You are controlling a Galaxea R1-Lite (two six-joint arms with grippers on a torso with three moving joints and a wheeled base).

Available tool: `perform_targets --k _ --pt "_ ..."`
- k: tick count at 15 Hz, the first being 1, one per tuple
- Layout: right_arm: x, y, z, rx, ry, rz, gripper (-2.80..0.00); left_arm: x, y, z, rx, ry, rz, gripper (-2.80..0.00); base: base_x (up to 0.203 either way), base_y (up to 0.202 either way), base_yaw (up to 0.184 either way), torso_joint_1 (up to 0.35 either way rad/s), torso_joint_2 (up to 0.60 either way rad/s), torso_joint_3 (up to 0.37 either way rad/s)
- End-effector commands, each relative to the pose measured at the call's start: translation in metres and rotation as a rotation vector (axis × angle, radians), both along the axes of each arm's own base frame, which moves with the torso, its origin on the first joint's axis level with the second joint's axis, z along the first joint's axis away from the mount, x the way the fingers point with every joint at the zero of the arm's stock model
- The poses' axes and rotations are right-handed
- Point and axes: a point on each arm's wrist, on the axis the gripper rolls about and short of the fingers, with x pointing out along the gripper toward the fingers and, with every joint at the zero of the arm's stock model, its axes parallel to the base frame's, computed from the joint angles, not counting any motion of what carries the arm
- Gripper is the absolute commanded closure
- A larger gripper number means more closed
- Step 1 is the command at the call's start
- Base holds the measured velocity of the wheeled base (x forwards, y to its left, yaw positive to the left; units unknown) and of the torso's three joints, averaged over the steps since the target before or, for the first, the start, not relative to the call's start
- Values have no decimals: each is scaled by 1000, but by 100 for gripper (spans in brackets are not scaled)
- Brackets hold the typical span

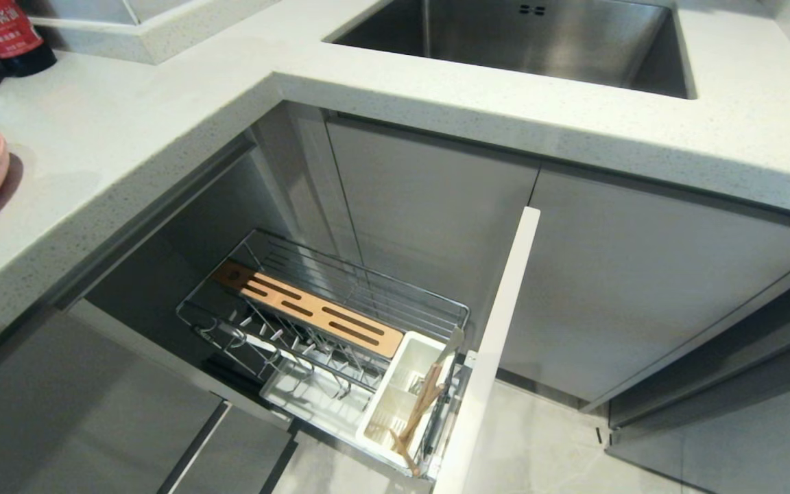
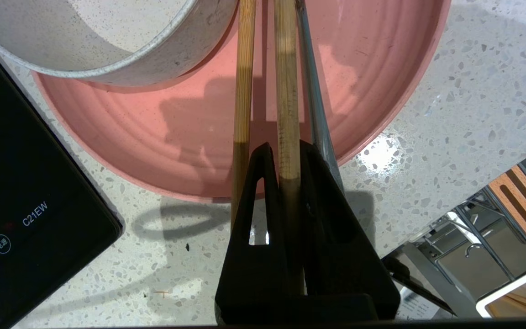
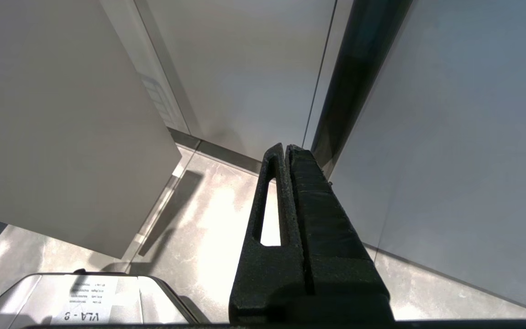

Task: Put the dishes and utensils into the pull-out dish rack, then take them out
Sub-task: Close the cupboard

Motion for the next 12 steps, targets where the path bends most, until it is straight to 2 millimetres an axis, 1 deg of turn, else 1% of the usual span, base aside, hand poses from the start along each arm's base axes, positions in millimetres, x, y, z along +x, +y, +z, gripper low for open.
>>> perform_targets --k 1,5,6,7,12 --pt "0 0 0 -1 -2 1 0 0 0 0 -1 3 4 0 0 0 0 0 0 0" --pt "0 0 0 -1 -2 1 0 0 0 0 0 0 6 0 0 0 0 0 0 0" --pt "0 0 0 -1 -2 1 0 -1 0 0 1 -1 7 -19 0 0 0 0 0 0" --pt "0 0 0 -1 -2 1 0 -1 0 0 1 -1 7 -280 0 0 0 0 0 0" --pt "0 0 0 -1 -2 1 0 -2 0 2 0 -15 8 -280 0 0 0 0 0 0"
